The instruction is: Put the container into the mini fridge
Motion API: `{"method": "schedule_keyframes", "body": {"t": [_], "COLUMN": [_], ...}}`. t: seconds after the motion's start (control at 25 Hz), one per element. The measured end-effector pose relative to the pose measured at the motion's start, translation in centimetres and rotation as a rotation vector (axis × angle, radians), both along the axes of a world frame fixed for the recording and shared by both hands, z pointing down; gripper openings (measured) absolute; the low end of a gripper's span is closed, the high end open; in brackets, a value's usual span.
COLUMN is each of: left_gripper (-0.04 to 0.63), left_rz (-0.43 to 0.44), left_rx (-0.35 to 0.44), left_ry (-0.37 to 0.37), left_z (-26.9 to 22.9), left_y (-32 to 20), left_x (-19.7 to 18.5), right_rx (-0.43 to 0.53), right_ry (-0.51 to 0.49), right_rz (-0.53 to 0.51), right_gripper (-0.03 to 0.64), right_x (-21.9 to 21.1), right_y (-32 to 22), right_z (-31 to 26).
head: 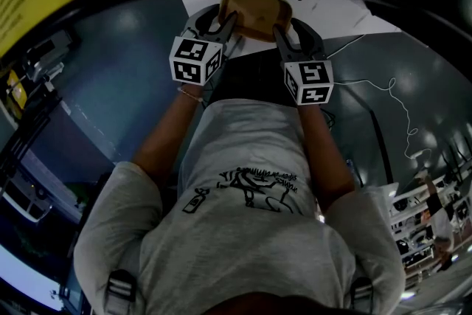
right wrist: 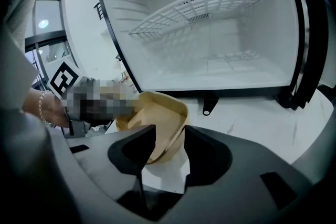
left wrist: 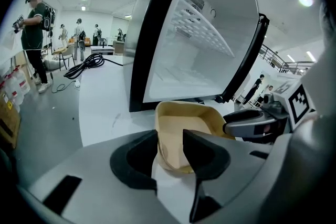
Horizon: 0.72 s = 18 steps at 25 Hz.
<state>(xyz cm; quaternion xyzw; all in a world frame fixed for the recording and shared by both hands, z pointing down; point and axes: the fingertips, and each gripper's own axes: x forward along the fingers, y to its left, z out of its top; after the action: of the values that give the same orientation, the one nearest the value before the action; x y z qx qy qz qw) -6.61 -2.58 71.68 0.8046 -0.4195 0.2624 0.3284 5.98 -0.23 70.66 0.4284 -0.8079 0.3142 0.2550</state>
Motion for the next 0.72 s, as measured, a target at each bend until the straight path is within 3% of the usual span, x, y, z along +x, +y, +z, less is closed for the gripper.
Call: {"method": "schedule_keyframes", "body": {"t": [0.72], "left_gripper": [0.163], "left_rz": [-0.016], "left_rx": [-0.014], "left_ry": [0.037], "left_z": [-2.6], "left_y": [1.3], "left_x": [1.2], "right_rx": [0.051], "right_ry": [0.010], "right_rz": [0.027], "right_gripper": [0.169], "right_x": [1.1], "right_y": [-0.1], "right_z": [-2.9]}}
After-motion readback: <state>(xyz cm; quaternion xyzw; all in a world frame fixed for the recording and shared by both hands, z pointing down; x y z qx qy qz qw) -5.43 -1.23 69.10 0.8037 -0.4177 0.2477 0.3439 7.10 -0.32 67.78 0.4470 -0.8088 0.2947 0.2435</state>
